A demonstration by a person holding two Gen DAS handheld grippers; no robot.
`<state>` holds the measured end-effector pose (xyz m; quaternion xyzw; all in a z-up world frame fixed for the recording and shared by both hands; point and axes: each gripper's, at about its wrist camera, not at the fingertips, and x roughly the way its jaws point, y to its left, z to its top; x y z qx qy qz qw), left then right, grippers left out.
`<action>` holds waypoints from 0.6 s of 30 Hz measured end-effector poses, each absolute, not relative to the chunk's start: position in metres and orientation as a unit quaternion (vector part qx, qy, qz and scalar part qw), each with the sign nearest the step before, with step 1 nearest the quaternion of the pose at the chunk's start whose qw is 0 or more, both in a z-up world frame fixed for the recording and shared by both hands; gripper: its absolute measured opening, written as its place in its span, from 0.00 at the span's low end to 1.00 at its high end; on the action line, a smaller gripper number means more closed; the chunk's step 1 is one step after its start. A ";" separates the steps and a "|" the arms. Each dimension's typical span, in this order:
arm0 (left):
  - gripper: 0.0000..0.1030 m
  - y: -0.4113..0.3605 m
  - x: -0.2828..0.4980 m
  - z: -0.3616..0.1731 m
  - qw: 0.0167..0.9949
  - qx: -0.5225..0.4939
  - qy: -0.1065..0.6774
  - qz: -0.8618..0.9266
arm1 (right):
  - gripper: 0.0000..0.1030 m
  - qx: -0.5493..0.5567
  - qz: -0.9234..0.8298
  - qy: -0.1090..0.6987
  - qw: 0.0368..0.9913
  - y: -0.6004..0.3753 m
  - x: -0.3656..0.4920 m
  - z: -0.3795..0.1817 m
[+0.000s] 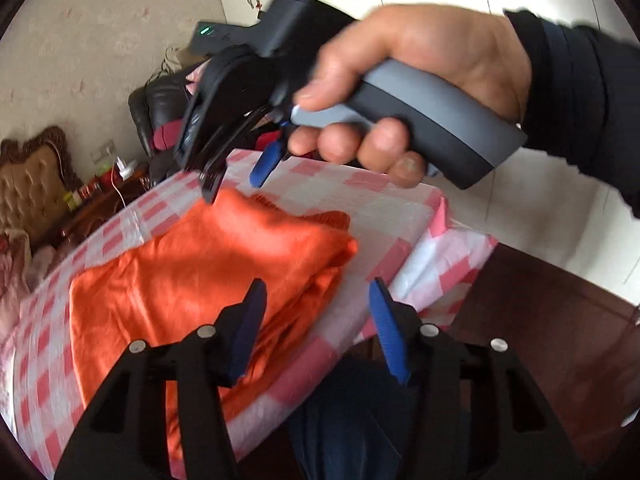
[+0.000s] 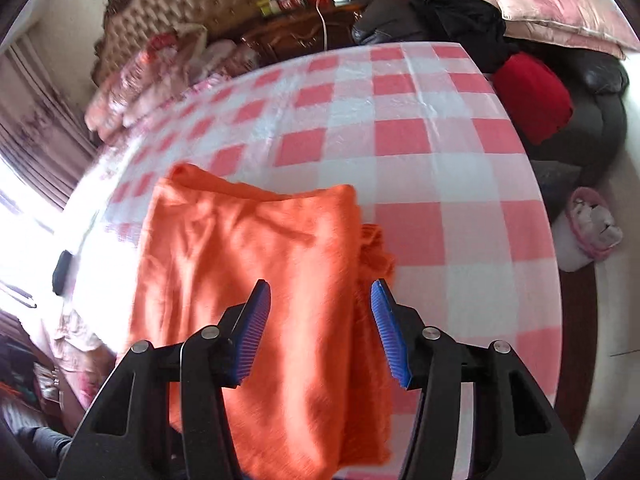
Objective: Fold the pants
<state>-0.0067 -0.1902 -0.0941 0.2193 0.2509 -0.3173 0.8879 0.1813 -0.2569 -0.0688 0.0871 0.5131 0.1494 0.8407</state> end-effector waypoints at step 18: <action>0.11 -0.219 0.017 -0.088 0.913 0.234 0.193 -0.273 | 0.09 0.117 0.213 0.512 0.824 -0.265 0.206 -0.072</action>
